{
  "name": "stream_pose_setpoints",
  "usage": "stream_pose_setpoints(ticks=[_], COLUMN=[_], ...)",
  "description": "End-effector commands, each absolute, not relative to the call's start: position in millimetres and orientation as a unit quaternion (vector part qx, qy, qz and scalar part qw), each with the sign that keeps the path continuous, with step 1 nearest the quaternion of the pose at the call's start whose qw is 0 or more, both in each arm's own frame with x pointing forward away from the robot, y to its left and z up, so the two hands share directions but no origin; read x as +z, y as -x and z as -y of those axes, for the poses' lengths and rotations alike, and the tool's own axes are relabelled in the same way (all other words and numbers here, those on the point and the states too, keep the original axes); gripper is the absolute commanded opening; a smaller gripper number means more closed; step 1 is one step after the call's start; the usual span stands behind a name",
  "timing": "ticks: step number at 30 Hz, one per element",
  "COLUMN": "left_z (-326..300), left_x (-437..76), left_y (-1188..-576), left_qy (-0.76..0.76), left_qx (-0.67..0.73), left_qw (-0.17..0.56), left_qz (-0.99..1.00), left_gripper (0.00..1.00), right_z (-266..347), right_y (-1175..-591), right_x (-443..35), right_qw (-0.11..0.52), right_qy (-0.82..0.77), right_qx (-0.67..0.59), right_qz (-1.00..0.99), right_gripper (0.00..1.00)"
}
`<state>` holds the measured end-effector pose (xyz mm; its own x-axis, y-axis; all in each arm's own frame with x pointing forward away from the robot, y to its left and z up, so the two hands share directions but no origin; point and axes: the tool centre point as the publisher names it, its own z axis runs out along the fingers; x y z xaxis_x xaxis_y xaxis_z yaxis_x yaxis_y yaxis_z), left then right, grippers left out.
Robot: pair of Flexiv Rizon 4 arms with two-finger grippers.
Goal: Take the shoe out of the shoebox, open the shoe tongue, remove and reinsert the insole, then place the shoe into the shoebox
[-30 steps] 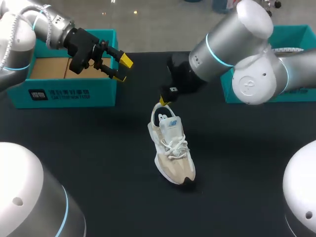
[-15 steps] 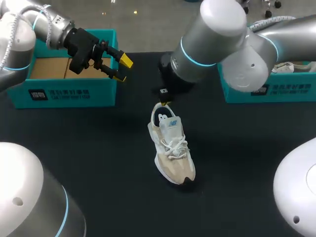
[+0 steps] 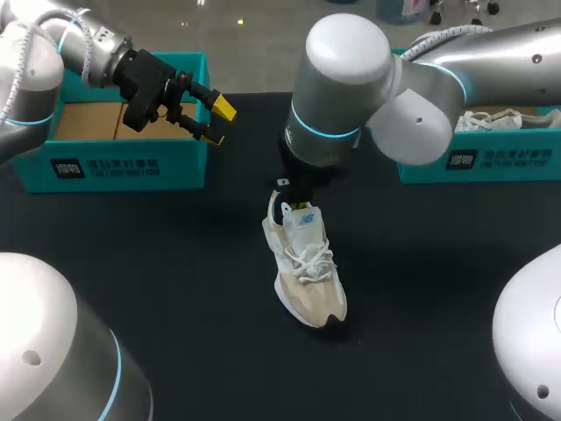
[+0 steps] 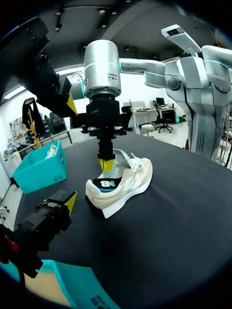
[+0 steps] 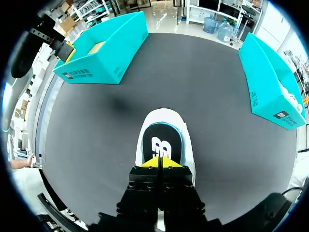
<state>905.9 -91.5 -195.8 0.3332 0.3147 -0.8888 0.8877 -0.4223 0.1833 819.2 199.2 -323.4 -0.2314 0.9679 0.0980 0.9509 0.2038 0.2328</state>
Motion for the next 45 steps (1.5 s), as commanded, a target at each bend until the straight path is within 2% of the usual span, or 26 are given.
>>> stream_pose_setpoints(ticks=[1,29,45], left_z=[90.9,90.9,90.9], left_x=[-195.7,-195.7,-195.7], left_y=[-905.8,-905.8,-905.8], left_qy=[-0.738,-0.738,-0.738], left_qx=[-0.408,-0.408,-0.408], left_qw=[0.35,0.35,0.35], left_qz=[-0.407,-0.407,-0.407], left_gripper=[1.0,1.0,1.0], right_z=[-199.6,-197.5,-194.5], right_y=[-822.5,-809.4,-826.2], right_x=[-337.1,-387.7,-364.2], right_qw=[0.015,-0.016,0.023], right_qy=[-0.615,-0.613,-0.614], right_qx=[0.115,0.056,0.079], right_qz=[-0.78,-0.788,-0.785], right_gripper=[0.0,0.0,0.0])
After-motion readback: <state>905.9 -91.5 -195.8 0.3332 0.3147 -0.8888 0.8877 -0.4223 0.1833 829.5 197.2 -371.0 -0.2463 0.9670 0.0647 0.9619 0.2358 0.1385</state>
